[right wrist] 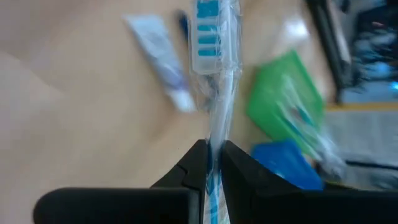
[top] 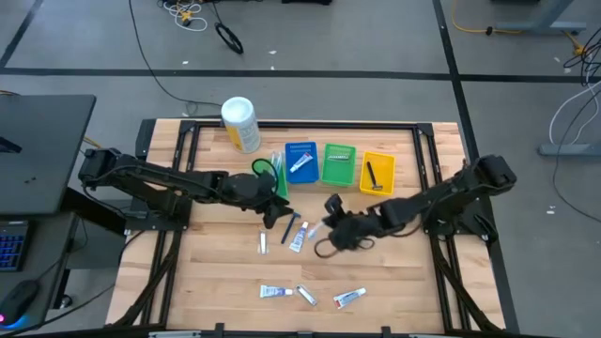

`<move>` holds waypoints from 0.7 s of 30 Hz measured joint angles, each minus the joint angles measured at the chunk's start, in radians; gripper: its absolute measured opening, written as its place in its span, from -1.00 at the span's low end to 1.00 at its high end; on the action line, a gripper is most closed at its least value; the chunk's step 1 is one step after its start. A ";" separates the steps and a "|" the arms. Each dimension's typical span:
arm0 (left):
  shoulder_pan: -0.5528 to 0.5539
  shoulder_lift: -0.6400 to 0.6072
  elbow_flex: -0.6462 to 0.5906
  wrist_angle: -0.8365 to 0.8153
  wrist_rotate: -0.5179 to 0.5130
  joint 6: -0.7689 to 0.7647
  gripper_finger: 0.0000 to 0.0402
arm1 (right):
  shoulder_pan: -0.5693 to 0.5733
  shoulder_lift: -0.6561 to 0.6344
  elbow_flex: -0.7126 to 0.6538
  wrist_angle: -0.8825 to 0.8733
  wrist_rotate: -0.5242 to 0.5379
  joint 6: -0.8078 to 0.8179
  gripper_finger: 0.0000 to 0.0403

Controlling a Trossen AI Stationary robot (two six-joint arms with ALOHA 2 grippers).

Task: Pick & Place Travel size toiletries
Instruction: Put the blue toothbrush into the left green basket

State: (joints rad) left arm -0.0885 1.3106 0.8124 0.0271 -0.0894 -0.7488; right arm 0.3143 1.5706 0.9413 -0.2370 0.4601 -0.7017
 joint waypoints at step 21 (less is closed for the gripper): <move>0.168 0.372 0.109 0.161 0.440 -0.069 0.00 | -0.030 0.158 0.000 0.166 0.140 -0.125 -0.81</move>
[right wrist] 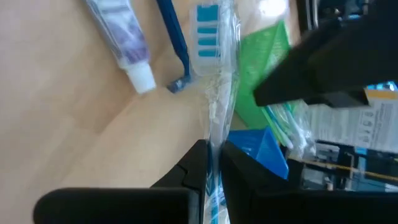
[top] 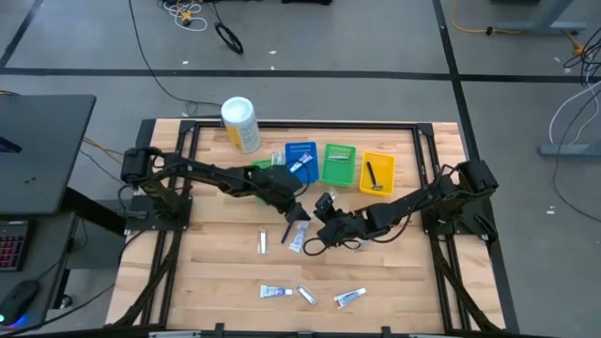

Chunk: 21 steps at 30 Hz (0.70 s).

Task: Pick & Place Travel size toiletries
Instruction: Put the blue toothbrush into the left green basket

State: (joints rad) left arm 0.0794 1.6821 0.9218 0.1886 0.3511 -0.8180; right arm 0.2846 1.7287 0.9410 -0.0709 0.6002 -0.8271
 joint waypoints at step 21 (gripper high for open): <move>0.003 0.005 -0.001 -0.061 0.005 0.091 -0.07 | -0.029 0.000 0.000 0.174 -0.007 0.027 -0.81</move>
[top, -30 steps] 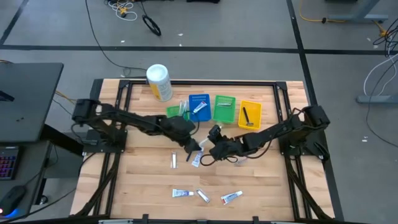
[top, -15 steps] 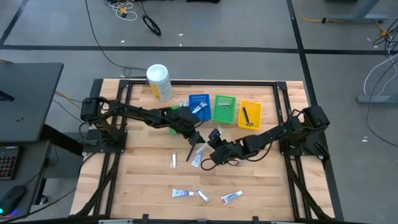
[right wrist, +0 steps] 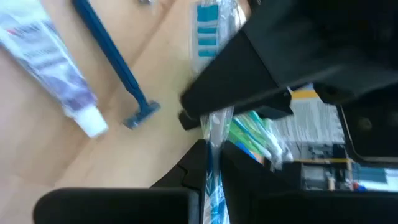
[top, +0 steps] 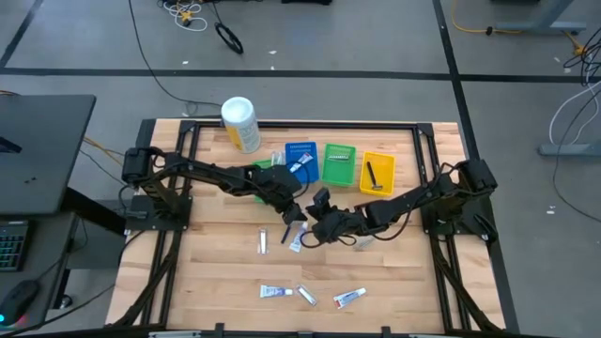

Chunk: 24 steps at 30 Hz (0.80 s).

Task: Pick & Place Travel size toiletries
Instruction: Put the blue toothbrush into the left green basket

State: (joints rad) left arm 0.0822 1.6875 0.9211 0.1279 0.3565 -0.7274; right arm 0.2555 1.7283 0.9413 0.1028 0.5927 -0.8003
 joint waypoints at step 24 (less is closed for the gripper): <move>-0.001 0.000 0.000 -0.042 -0.015 0.023 -0.72 | -0.020 -0.001 0.000 0.011 -0.160 0.174 -0.81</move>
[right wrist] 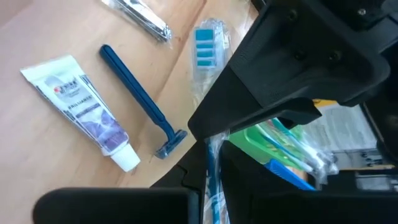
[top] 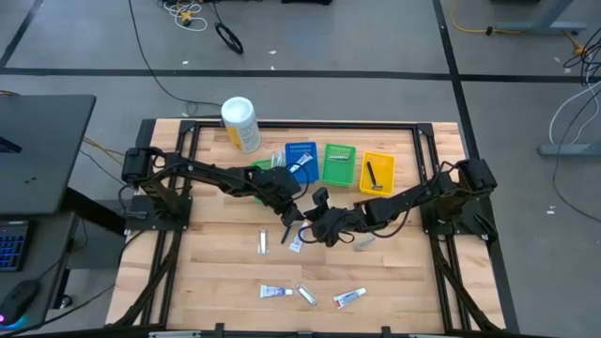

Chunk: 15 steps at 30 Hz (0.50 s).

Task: Pick & Place Travel size toiletries
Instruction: Put the blue toothbrush into the left green basket

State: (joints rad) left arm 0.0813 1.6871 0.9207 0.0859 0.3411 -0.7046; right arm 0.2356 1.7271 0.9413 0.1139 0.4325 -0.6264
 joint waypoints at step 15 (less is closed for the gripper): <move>0.000 0.000 0.000 -0.007 -0.008 -0.025 -0.72 | -0.012 0.000 0.000 -0.002 -0.027 0.150 -0.80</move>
State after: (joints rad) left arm 0.0814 1.6867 0.9211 0.0792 0.3336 -0.7300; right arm 0.2234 1.7275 0.9409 0.1115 0.4058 -0.4766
